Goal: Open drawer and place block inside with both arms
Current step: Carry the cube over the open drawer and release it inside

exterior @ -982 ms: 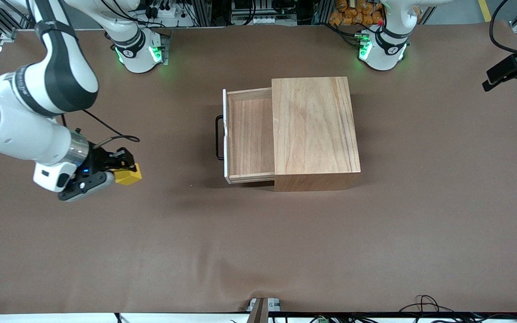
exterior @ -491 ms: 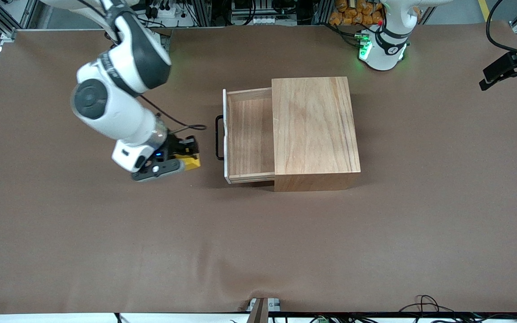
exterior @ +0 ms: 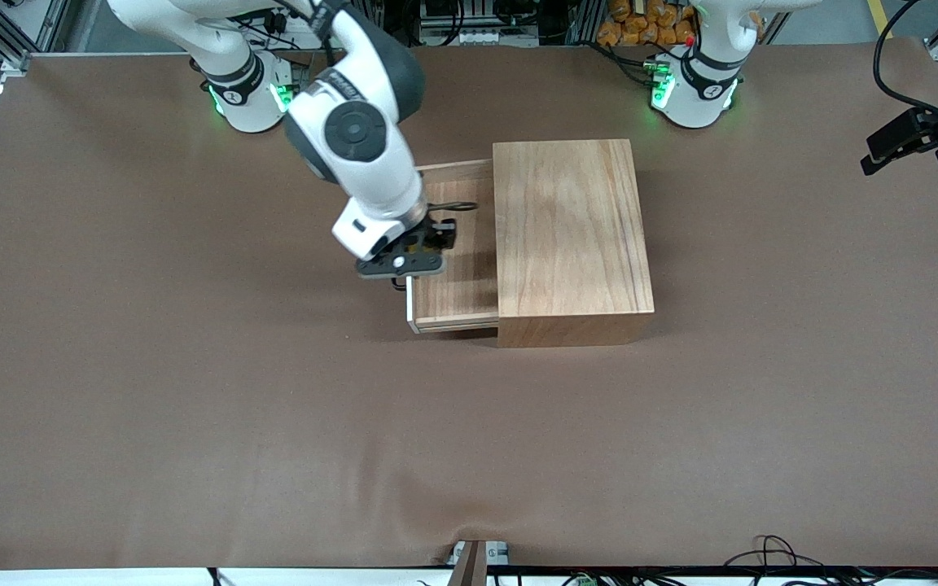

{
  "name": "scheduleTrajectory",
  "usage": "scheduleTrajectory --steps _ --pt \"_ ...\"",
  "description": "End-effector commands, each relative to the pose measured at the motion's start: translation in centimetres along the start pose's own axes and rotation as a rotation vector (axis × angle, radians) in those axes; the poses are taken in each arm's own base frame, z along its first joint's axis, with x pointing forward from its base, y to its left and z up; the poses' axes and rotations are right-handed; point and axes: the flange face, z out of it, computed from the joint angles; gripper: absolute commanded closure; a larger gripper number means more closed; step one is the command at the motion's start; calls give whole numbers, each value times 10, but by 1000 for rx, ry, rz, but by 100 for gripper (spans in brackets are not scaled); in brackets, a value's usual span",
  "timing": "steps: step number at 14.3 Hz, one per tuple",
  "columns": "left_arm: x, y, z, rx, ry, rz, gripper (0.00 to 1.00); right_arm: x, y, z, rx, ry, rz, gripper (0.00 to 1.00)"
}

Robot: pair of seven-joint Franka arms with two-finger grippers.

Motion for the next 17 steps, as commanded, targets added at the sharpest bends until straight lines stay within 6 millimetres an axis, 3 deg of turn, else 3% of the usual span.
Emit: scheduleTrajectory --steps 1,6,8,10,11,14,15,17 --pt "9 4 -12 2 25 13 0 -6 -20 18 -6 24 65 65" --pt "9 14 -10 -14 19 32 0 -8 -28 43 -12 16 112 55" --pt "9 18 -8 -10 14 36 0 -25 -44 52 -12 11 112 49" --pt "8 22 -4 -9 3 45 0 -28 -44 55 -20 8 131 4" --pt "8 22 -3 -9 1 47 0 -27 -44 55 -20 8 135 0" --pt "3 27 -6 -8 6 54 0 -17 -35 40 -12 21 154 0" --pt "3 27 -6 -8 6 54 0 -11 -29 24 -1 39 166 0" --pt "2 27 -7 -8 6 56 0 12 4 -12 -6 58 219 0"
